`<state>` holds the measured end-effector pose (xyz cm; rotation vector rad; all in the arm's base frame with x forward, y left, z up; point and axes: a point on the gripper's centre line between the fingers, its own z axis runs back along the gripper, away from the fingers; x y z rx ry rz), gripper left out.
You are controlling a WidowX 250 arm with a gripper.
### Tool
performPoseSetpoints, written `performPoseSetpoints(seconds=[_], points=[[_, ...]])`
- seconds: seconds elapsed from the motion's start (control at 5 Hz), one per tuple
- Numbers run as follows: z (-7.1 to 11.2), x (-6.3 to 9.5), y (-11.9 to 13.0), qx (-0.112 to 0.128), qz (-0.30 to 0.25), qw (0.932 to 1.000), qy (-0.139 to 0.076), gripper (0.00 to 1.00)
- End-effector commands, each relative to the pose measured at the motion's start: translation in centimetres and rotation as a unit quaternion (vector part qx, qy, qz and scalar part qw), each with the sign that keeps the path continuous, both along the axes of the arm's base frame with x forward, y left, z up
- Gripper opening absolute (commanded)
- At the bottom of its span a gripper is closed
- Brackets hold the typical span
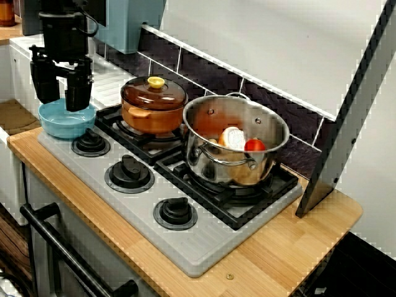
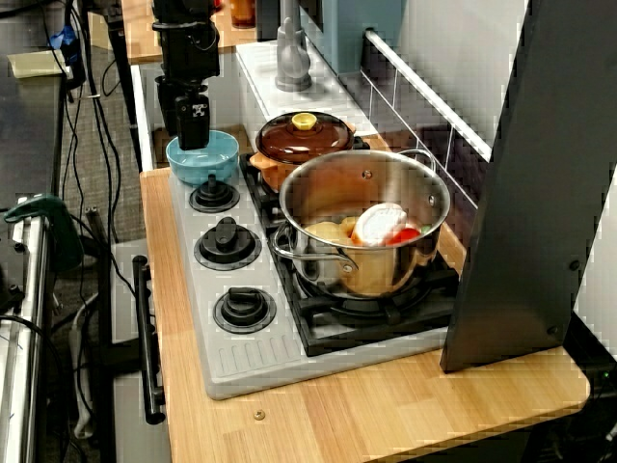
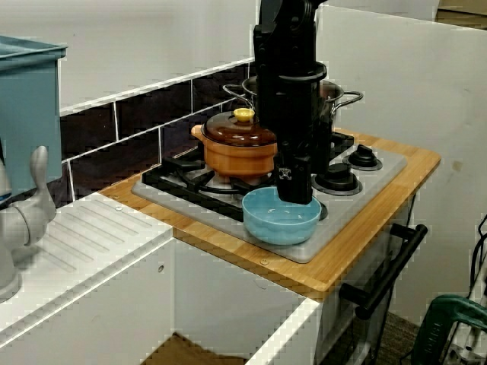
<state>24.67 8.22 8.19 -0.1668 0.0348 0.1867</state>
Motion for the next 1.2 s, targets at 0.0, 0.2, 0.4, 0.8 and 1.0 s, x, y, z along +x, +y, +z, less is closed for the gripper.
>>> performPoseSetpoints(seconds=[0.0,0.2,0.4,0.8,1.0], points=[[0.7,0.1,0.2,0.008,0.031,0.9994,-0.012,1.00],[1.7,-0.3,1.1,0.026,0.033,0.9991,0.005,1.00],[2.3,-0.5,1.8,0.026,0.038,0.9989,0.005,1.00],[2.6,-0.6,4.2,0.027,0.062,0.9977,0.010,1.00],[1.9,-0.3,5.3,0.016,0.081,0.9966,0.007,1.00]])
